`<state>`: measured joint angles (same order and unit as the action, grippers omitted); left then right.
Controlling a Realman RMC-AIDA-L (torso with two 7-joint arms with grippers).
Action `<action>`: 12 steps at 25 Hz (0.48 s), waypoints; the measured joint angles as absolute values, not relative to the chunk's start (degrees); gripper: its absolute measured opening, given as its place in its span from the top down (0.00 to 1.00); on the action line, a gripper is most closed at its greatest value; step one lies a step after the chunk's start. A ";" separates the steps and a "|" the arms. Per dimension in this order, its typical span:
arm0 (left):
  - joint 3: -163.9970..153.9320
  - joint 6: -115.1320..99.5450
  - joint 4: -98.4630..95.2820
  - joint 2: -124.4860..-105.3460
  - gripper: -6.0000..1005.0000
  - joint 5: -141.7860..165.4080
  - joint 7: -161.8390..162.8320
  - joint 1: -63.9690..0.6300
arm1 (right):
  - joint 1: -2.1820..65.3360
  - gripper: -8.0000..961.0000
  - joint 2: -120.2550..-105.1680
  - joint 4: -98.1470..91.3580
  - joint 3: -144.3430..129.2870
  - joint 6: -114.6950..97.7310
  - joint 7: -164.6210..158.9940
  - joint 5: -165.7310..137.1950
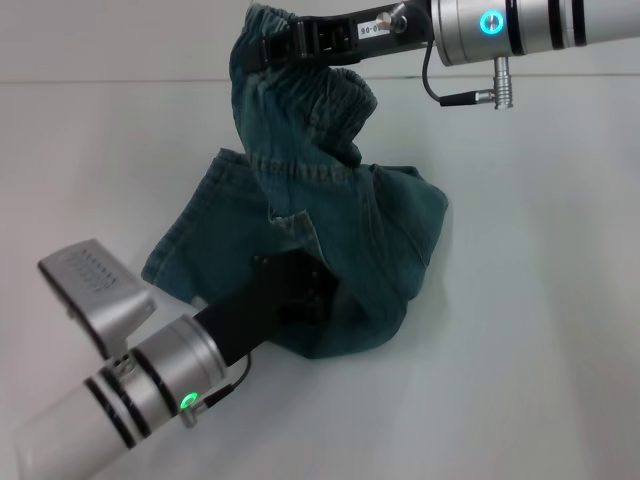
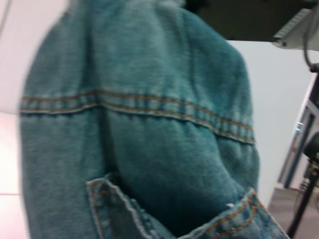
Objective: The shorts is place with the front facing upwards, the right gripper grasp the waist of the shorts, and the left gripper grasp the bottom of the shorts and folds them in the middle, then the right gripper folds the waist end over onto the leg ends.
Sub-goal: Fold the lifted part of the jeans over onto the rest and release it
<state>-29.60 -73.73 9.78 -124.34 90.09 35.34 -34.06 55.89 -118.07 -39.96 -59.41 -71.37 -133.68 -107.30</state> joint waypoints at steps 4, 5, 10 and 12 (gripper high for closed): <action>-28.81 -74.52 9.25 -124.49 0.94 89.92 35.42 -32.43 | 55.30 0.89 -118.03 -40.25 -59.37 -71.57 -133.68 -107.30; -28.56 -74.68 9.25 -124.50 0.94 89.81 35.42 -31.97 | 55.17 0.89 -118.01 -40.28 -59.35 -71.60 -133.68 -107.30; -24.23 -75.49 8.38 -124.40 0.94 89.67 34.94 -28.53 | 54.45 0.89 -117.95 -40.84 -59.32 -71.75 -133.68 -107.30; -22.63 -76.32 7.13 -124.43 0.94 89.63 34.91 -26.79 | 54.40 0.89 -117.92 -40.87 -59.32 -71.82 -133.68 -107.31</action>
